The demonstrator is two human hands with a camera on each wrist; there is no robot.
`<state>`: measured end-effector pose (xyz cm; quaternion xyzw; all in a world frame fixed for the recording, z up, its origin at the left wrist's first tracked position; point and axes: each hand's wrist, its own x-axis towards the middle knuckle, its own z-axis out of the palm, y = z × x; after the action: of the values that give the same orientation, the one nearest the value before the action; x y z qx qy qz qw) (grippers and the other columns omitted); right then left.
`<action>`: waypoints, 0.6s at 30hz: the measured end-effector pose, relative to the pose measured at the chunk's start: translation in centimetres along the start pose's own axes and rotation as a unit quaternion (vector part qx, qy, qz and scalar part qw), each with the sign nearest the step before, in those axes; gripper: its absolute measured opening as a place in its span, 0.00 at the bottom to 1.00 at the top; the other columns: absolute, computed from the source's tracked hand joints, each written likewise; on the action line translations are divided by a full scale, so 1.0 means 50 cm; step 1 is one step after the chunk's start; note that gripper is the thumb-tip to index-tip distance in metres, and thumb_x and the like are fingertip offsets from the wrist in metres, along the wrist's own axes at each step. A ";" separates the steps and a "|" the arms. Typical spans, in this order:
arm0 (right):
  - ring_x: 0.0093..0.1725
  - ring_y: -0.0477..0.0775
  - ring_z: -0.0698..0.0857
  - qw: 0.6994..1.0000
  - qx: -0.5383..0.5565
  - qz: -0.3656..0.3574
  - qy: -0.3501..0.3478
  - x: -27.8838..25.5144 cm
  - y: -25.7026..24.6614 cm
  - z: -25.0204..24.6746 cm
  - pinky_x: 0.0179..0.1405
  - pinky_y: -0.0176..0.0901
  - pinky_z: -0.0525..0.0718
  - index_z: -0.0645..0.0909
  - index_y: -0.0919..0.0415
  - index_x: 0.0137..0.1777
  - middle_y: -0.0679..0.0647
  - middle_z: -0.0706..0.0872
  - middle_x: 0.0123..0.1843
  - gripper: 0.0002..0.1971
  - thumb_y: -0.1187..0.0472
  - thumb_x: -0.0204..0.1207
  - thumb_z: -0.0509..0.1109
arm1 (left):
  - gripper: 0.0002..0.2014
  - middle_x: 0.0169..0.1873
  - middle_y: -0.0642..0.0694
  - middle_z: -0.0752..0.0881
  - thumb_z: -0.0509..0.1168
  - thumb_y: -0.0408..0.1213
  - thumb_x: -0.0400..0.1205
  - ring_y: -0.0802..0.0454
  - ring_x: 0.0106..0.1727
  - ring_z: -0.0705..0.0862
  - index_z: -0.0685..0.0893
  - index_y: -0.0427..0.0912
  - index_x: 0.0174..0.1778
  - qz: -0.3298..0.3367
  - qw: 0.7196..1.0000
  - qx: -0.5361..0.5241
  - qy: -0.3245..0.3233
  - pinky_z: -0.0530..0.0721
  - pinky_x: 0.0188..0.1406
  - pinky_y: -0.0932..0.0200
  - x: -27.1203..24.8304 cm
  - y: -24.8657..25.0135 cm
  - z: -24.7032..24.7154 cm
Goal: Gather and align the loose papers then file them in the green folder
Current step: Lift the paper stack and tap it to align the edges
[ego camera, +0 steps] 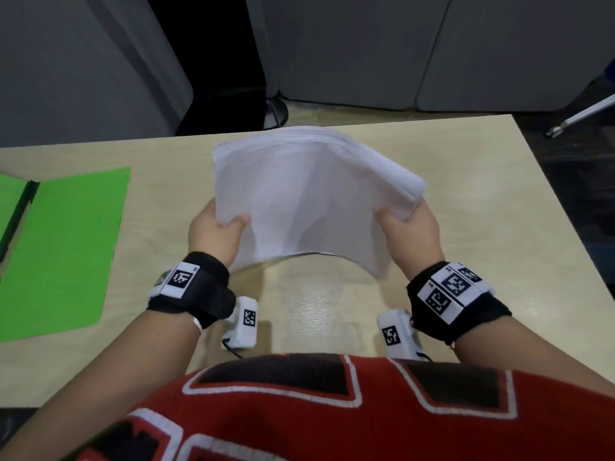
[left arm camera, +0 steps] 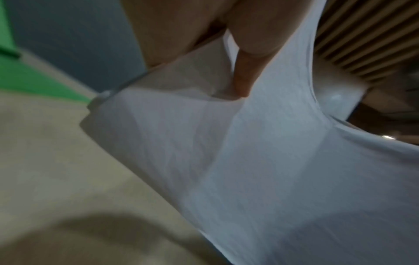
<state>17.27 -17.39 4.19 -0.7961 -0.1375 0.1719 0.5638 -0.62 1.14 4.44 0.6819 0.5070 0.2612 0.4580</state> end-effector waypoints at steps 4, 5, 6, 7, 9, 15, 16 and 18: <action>0.77 0.49 0.66 0.995 -0.023 -0.018 0.095 0.009 -0.001 -0.020 0.73 0.32 0.66 0.57 0.59 0.81 0.57 0.59 0.80 0.42 0.55 0.70 0.76 | 0.16 0.34 0.56 0.83 0.66 0.33 0.77 0.55 0.40 0.80 0.82 0.65 0.37 0.153 0.986 0.072 0.008 0.77 0.41 0.60 0.003 0.069 -0.045; 0.79 0.45 0.59 0.993 -0.044 -0.047 0.098 0.006 -0.007 -0.022 0.74 0.25 0.60 0.54 0.59 0.82 0.57 0.52 0.83 0.45 0.53 0.70 0.76 | 0.14 0.34 0.54 0.83 0.66 0.32 0.77 0.57 0.39 0.78 0.84 0.61 0.40 0.209 0.971 0.119 0.000 0.74 0.39 0.61 -0.001 0.088 -0.053; 0.80 0.43 0.55 0.989 -0.071 -0.092 0.095 0.001 -0.014 -0.022 0.76 0.26 0.56 0.53 0.58 0.82 0.56 0.49 0.84 0.46 0.51 0.69 0.77 | 0.12 0.35 0.53 0.83 0.65 0.31 0.76 0.57 0.38 0.78 0.85 0.56 0.43 0.268 0.947 0.179 -0.011 0.72 0.38 0.61 -0.007 0.106 -0.058; 0.82 0.44 0.53 0.981 -0.096 -0.149 0.083 -0.006 -0.023 -0.018 0.81 0.36 0.55 0.53 0.57 0.82 0.54 0.49 0.85 0.47 0.51 0.69 0.77 | 0.11 0.36 0.52 0.84 0.65 0.31 0.75 0.53 0.39 0.80 0.85 0.52 0.45 0.323 0.917 0.234 -0.022 0.72 0.39 0.60 -0.013 0.123 -0.059; 0.82 0.48 0.58 0.959 -0.112 -0.258 0.020 -0.024 -0.050 -0.005 0.82 0.62 0.57 0.58 0.55 0.81 0.45 0.58 0.80 0.42 0.53 0.70 0.76 | 0.13 0.37 0.51 0.87 0.66 0.30 0.71 0.44 0.42 0.84 0.84 0.52 0.45 0.397 0.863 0.310 -0.037 0.78 0.45 0.54 -0.032 0.154 -0.050; 0.50 0.32 0.81 0.944 0.022 -0.327 -0.045 -0.051 -0.091 0.007 0.51 0.28 0.76 0.80 0.46 0.55 0.27 0.82 0.47 0.16 0.71 0.80 0.62 | 0.09 0.41 0.53 0.86 0.67 0.38 0.71 0.43 0.47 0.83 0.81 0.52 0.47 0.409 0.866 0.287 -0.001 0.74 0.53 0.48 -0.055 0.191 -0.037; 0.47 0.29 0.80 0.948 0.048 -0.313 -0.033 -0.051 -0.094 0.001 0.49 0.25 0.75 0.80 0.45 0.52 0.26 0.82 0.45 0.17 0.72 0.81 0.61 | 0.12 0.43 0.54 0.84 0.68 0.42 0.71 0.42 0.50 0.82 0.80 0.53 0.50 0.398 0.876 0.270 0.027 0.75 0.55 0.46 -0.052 0.189 -0.045; 0.45 0.29 0.80 0.955 0.101 -0.280 -0.004 -0.049 -0.100 -0.012 0.47 0.26 0.77 0.78 0.40 0.49 0.27 0.84 0.44 0.20 0.72 0.82 0.60 | 0.23 0.47 0.55 0.79 0.71 0.47 0.68 0.45 0.55 0.79 0.77 0.49 0.59 0.370 0.895 0.235 0.086 0.71 0.59 0.49 -0.047 0.179 -0.061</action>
<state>15.21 -17.28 9.40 -0.6642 -0.3388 0.0235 0.6660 0.12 -0.53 14.02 0.8826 0.3022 0.3431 0.1093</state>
